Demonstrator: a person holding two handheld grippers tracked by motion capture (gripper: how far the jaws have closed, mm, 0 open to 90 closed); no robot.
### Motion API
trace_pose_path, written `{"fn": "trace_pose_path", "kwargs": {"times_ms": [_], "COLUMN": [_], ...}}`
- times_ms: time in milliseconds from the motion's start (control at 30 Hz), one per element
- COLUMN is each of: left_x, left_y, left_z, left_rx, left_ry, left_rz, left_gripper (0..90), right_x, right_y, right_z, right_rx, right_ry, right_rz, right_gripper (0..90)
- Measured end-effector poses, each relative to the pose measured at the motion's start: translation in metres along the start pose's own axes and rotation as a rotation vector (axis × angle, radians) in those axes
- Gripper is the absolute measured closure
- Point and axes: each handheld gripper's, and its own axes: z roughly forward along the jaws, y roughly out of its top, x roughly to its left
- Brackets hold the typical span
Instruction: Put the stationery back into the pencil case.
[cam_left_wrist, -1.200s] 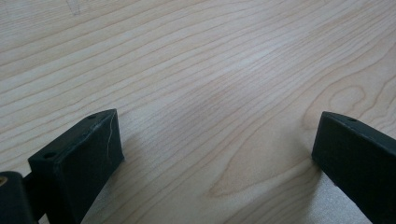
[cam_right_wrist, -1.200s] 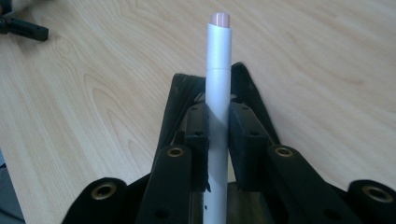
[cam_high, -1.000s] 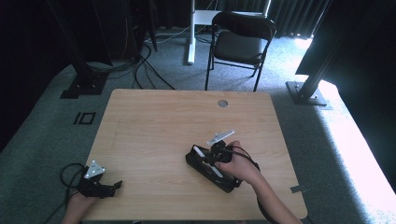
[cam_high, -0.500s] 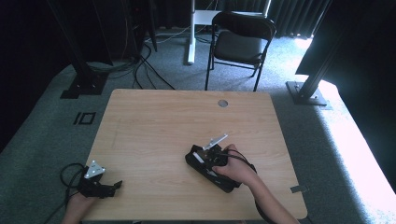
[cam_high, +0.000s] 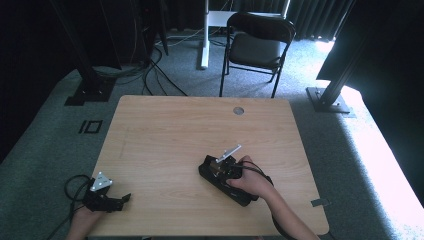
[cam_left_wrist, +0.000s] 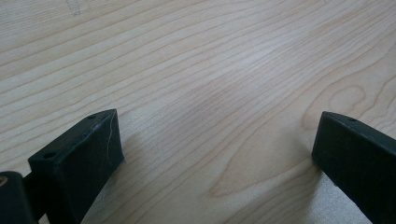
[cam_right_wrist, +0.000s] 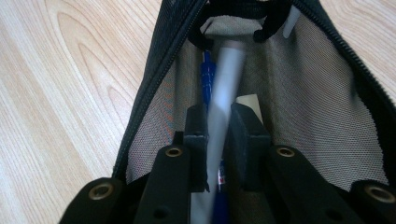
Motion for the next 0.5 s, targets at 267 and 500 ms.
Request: {"fn": "trace_pose_path", "kwargs": {"times_ms": [267,500], "left_x": [0.000,0.000], "left_y": [0.000,0.000], "left_z": [0.000,0.000], "left_rx": [0.000,0.000], "left_ry": [0.000,0.000], "left_rz": [0.000,0.000], "left_gripper": [2.0,2.0], "right_x": [-0.002,-0.007], "right_y": [0.004,0.009], "right_z": [-0.018,-0.039], "right_rx": [-0.078,-0.166], "right_ry": [0.011,0.008], "right_rz": [0.006,0.022], "right_gripper": [74.8,72.5]}}
